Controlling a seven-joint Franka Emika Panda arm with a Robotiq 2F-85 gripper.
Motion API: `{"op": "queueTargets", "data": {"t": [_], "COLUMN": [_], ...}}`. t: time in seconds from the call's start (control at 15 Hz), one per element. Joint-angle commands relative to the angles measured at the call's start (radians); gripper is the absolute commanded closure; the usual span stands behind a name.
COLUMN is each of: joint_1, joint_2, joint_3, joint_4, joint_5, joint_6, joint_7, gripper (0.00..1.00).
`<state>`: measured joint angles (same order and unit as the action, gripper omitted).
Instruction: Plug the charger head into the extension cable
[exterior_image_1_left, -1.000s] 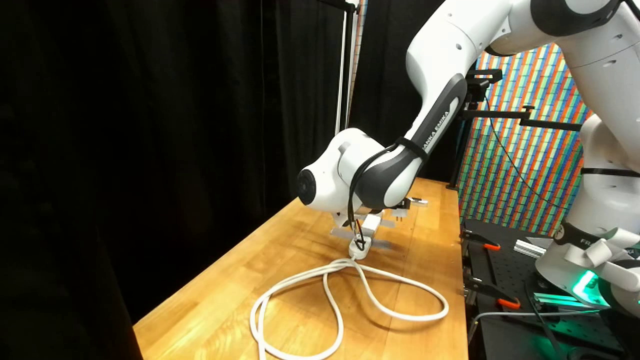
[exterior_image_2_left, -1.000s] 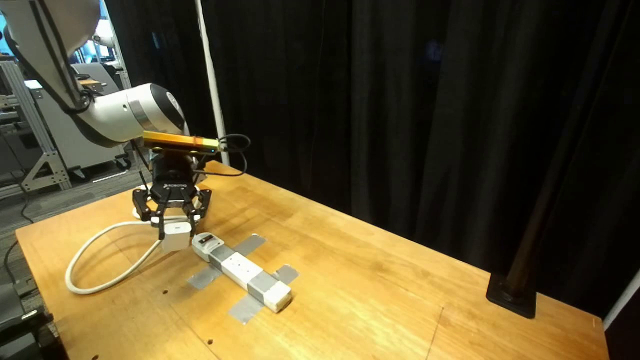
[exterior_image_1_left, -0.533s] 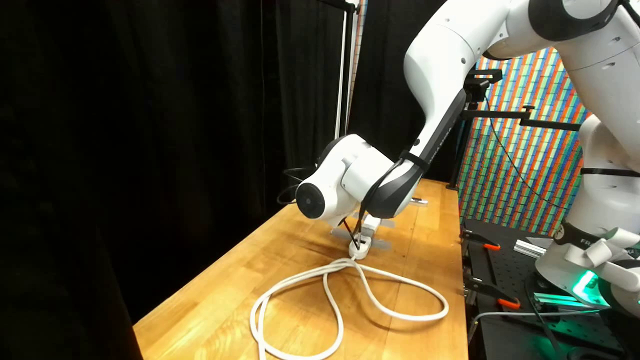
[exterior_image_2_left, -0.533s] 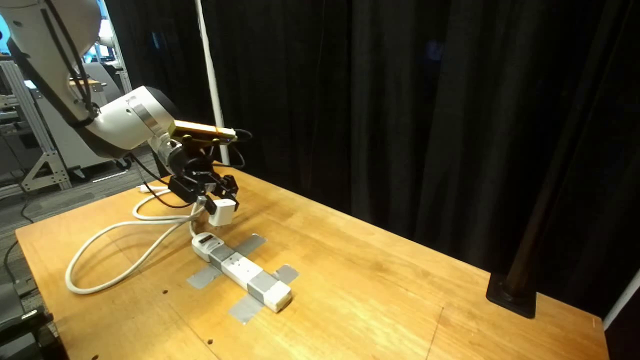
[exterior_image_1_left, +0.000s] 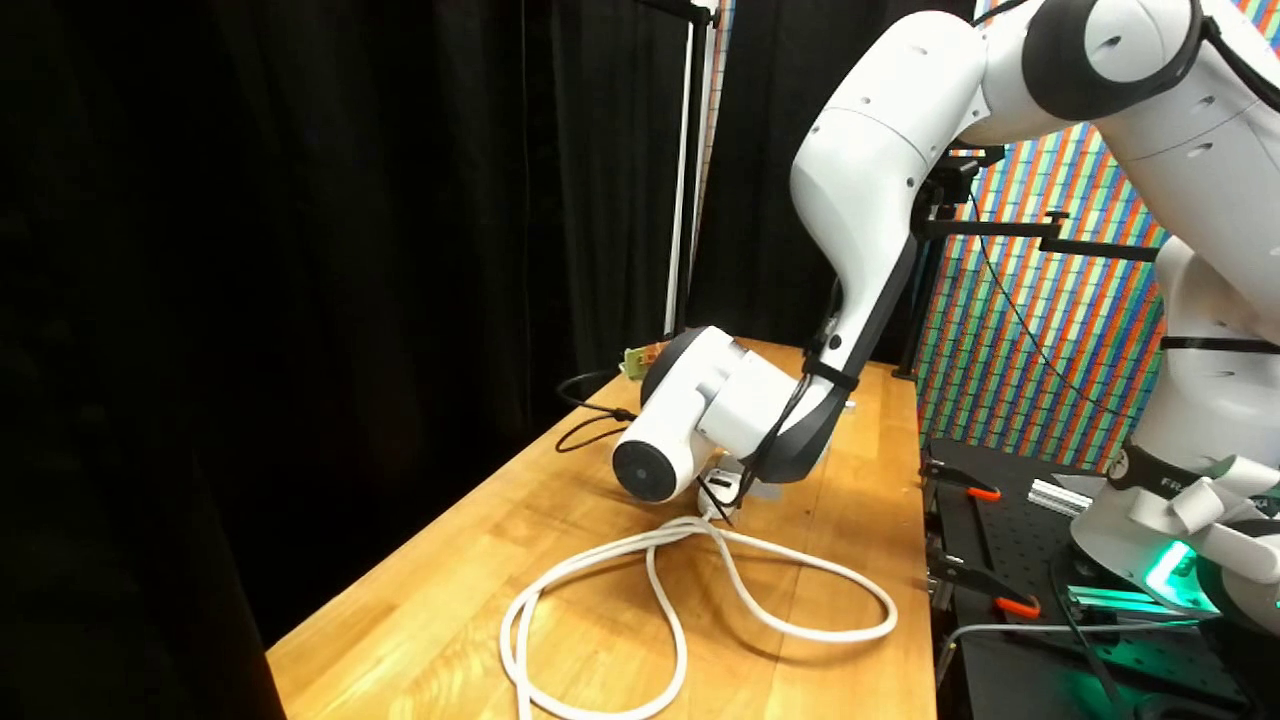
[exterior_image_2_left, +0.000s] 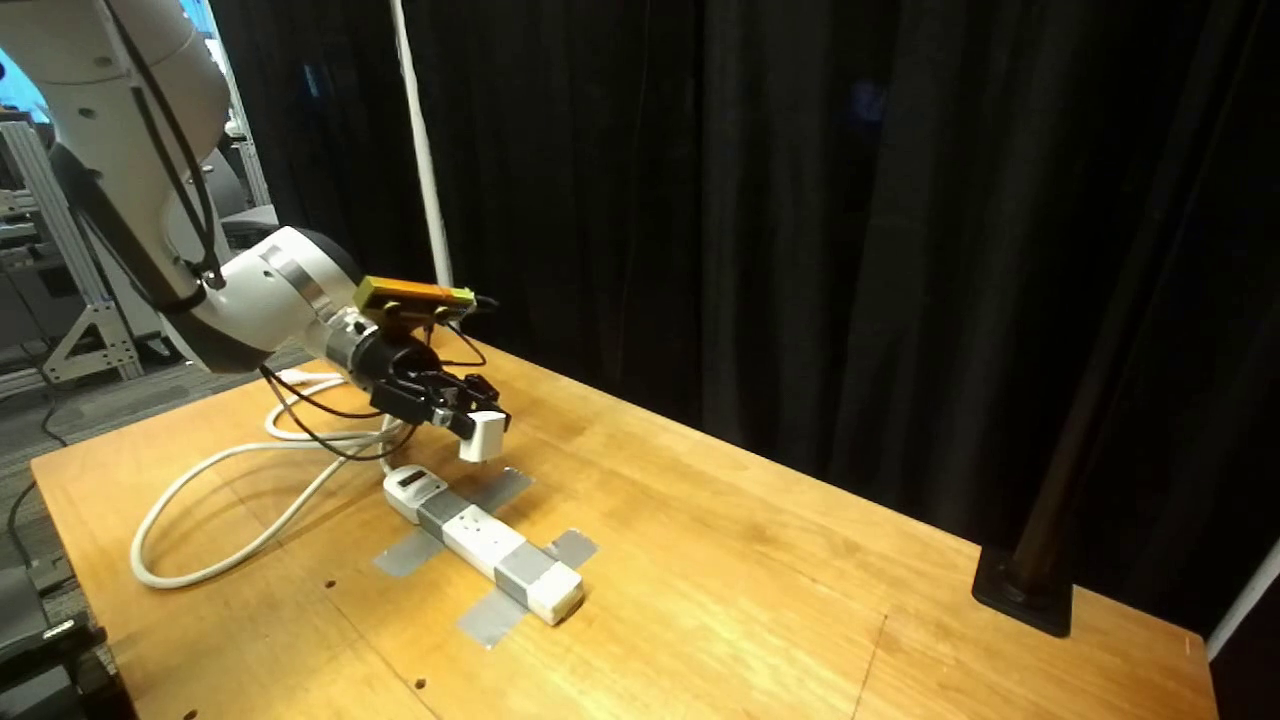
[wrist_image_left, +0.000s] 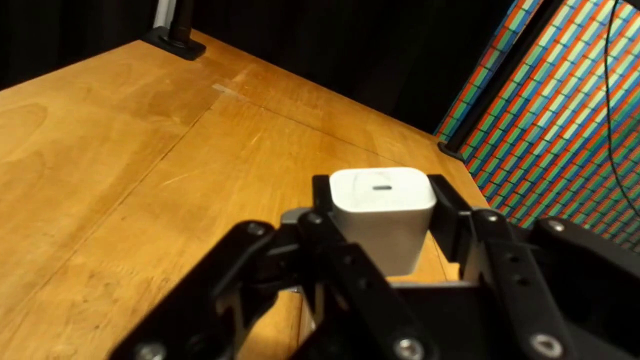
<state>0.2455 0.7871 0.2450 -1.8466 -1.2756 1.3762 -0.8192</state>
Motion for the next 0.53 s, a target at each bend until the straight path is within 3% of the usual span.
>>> {"op": "queueTargets", "data": {"t": [0.0, 0.47], "joint_1": [-0.010, -0.013], "joint_2": [0.028, 0.042], "joint_3": [-0.004, 0.010], "joint_4": [0.014, 0.008], "joint_5": [0.009, 0.084], "joint_6": [0.018, 0.065], "joint_7": [0.031, 0.170], "gripper": [0.77, 0.77]}}
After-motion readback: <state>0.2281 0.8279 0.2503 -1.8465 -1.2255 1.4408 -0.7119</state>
